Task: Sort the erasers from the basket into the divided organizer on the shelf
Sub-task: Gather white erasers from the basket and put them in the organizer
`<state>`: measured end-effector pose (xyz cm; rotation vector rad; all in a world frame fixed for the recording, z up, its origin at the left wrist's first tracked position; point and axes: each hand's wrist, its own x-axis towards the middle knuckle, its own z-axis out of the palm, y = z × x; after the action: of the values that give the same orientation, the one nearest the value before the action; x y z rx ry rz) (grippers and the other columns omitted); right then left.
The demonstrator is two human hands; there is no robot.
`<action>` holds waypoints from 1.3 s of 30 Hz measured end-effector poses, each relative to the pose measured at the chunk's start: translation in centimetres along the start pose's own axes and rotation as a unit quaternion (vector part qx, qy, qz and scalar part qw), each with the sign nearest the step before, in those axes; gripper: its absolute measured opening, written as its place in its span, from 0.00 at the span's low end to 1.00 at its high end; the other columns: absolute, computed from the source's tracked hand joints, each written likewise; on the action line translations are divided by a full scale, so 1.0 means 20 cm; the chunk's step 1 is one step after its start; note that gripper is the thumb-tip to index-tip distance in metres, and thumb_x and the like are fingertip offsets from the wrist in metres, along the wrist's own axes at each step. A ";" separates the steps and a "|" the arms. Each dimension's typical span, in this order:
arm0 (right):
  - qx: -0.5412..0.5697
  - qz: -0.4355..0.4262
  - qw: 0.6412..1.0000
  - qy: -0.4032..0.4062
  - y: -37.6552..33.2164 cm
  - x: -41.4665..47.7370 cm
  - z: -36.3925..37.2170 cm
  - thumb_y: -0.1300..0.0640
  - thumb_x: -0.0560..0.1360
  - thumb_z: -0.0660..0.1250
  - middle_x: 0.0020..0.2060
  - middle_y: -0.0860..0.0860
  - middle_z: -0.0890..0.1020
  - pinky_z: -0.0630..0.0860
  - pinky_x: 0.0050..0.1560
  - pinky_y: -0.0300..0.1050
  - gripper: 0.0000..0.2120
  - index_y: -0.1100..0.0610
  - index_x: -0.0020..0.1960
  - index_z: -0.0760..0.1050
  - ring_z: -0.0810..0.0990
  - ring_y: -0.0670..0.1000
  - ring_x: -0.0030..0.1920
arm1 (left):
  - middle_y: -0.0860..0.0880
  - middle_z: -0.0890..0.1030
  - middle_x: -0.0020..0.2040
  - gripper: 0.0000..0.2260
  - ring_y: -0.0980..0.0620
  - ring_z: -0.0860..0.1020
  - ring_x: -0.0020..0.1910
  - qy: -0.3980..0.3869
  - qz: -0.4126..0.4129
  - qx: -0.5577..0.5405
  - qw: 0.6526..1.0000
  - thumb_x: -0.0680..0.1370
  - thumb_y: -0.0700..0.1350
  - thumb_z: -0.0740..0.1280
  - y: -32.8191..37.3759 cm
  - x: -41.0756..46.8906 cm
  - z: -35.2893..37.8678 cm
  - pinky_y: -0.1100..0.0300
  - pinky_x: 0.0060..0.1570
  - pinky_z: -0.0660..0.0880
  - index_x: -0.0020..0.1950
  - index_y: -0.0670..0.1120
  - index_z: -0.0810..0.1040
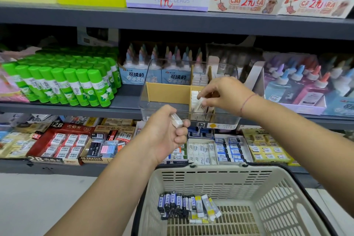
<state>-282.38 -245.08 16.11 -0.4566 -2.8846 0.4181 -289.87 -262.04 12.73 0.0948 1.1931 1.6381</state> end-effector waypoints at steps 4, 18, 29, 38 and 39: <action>-0.061 -0.024 0.998 0.019 -0.01 0.03 0.09 0.52 0.74 0.70 0.48 0.46 0.81 0.73 0.54 0.42 0.09 0.51 0.53 0.81 0.78 0.47 0.50 | 0.44 0.74 0.36 0.10 0.56 0.66 0.24 0.015 0.023 0.020 0.999 0.83 0.44 0.54 -0.02 0.00 0.01 0.67 0.21 0.64 0.47 0.41 0.70; 0.042 -0.020 0.990 0.130 0.00 -0.05 0.18 0.53 0.75 0.68 0.41 0.47 0.77 0.72 0.50 0.40 0.06 0.53 0.45 0.82 0.74 0.45 0.42 | 0.42 0.84 0.50 0.06 0.47 0.82 0.50 0.027 0.061 0.079 0.995 0.83 0.44 0.58 -0.04 -0.01 0.02 0.56 0.51 0.78 0.54 0.43 0.72; 0.610 0.161 0.775 0.040 -0.12 -0.23 0.13 0.64 0.72 0.69 0.33 0.53 0.83 0.77 0.34 0.34 0.02 0.61 0.44 0.79 0.80 0.46 0.32 | 0.53 0.79 0.42 0.06 0.56 0.74 0.41 0.069 0.224 0.162 0.958 0.79 0.48 0.65 -0.10 -0.01 0.08 0.64 0.43 0.70 0.46 0.51 0.80; 0.051 0.015 0.996 0.077 0.07 -0.09 -0.03 0.56 0.74 0.70 0.44 0.47 0.80 0.72 0.50 0.37 0.07 0.52 0.52 0.82 0.77 0.46 0.45 | 0.51 0.38 0.78 0.32 0.50 0.35 0.76 0.132 0.213 0.786 0.565 0.80 0.64 0.50 -0.14 0.09 -0.08 0.51 0.72 0.34 0.78 0.55 0.41; 0.018 -0.001 0.998 0.061 0.07 -0.07 -0.01 0.56 0.74 0.70 0.46 0.48 0.80 0.71 0.53 0.40 0.08 0.52 0.53 0.82 0.77 0.48 0.48 | 0.51 0.37 0.78 0.32 0.50 0.34 0.76 0.130 0.212 0.791 0.559 0.80 0.64 0.50 -0.14 0.09 -0.09 0.51 0.72 0.33 0.78 0.55 0.39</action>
<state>-280.55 -244.16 15.73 -0.4558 -2.7547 0.4259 -289.73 -261.86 8.92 1.3865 2.6803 0.3202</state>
